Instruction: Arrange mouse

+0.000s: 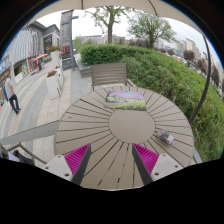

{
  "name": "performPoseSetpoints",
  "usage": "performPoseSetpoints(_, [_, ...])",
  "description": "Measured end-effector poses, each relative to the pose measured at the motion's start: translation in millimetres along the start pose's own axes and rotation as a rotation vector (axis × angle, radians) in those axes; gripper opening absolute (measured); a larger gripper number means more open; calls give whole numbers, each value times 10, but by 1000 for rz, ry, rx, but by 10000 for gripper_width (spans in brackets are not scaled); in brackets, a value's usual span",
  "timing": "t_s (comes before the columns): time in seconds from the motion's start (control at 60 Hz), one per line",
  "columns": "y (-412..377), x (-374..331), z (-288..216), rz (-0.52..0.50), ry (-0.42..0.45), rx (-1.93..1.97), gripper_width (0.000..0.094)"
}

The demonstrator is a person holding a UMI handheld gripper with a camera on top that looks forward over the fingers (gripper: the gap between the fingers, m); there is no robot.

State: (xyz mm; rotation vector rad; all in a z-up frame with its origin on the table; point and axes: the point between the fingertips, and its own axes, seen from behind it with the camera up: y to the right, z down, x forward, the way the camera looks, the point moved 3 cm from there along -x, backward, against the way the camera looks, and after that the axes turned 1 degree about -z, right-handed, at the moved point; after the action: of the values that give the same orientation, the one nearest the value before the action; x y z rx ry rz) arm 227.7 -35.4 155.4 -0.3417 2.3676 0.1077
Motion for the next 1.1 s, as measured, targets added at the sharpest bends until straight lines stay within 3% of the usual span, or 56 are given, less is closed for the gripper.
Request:
performPoseSetpoints(0.017, [-57, 263, -61, 12, 1, 9, 843])
performPoseSetpoints(0.133, [187, 339, 124, 61, 9, 40, 843])
performPoseSetpoints(0.583, [1516, 380, 637, 267, 56, 156, 842])
performPoseSetpoints(0.9, [2125, 738, 553, 312, 165, 177, 842])
performPoseSetpoints(1.1, [2467, 1127, 554, 338, 158, 196, 842])
